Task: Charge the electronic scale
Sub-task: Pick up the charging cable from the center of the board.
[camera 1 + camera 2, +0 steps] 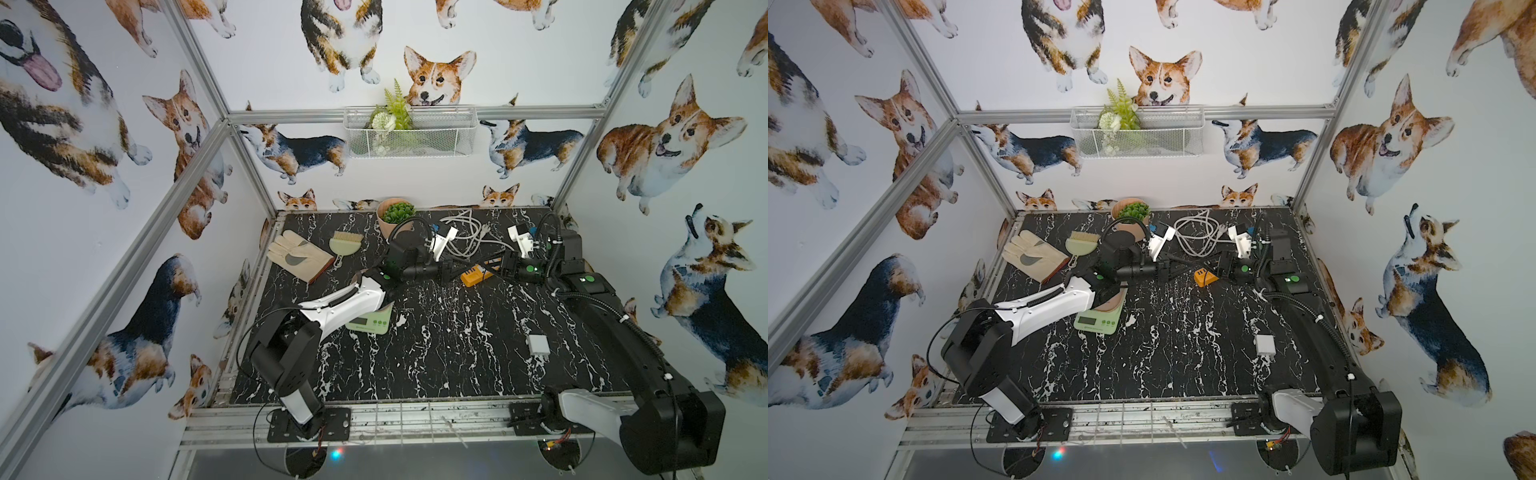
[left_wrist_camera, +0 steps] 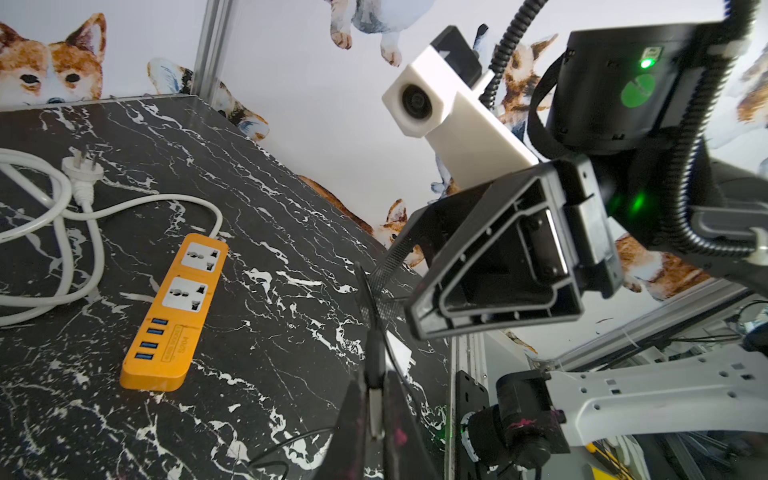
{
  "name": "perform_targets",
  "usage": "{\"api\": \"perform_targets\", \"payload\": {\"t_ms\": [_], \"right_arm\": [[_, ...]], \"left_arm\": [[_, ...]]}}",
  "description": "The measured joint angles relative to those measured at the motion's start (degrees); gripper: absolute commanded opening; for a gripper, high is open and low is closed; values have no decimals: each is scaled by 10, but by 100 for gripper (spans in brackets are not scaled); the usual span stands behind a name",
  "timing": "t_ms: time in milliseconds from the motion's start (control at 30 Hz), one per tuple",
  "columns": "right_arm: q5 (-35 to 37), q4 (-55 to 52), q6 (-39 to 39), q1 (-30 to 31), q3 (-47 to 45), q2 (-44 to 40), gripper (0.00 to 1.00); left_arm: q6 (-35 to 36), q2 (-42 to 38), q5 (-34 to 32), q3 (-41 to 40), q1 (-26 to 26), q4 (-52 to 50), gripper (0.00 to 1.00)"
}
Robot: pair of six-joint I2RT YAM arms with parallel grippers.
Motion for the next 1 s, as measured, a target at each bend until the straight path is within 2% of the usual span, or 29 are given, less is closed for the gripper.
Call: {"api": "perform_targets", "payload": {"t_ms": [167, 267, 400, 533, 767, 1000], "right_arm": [[-93, 101, -17, -10, -8, 15, 49], [-158, 187, 10, -9, -8, 35, 50], [-213, 265, 41, -10, -1, 45, 58], [-222, 244, 4, -13, 26, 39, 57], [-254, 302, 25, -9, -14, 32, 47], [-268, 297, 13, 18, -5, 55, 44]], "left_arm": [[-8, -22, 57, 21, 16, -53, 4], [-6, -47, 79, 28, 16, -74, 4], [-3, -52, 101, 38, 19, -103, 4], [1, -62, 118, 38, 22, -129, 4], [-2, -67, 133, 40, 38, -134, 4], [-8, -72, 144, 44, 42, -133, 4]]}}
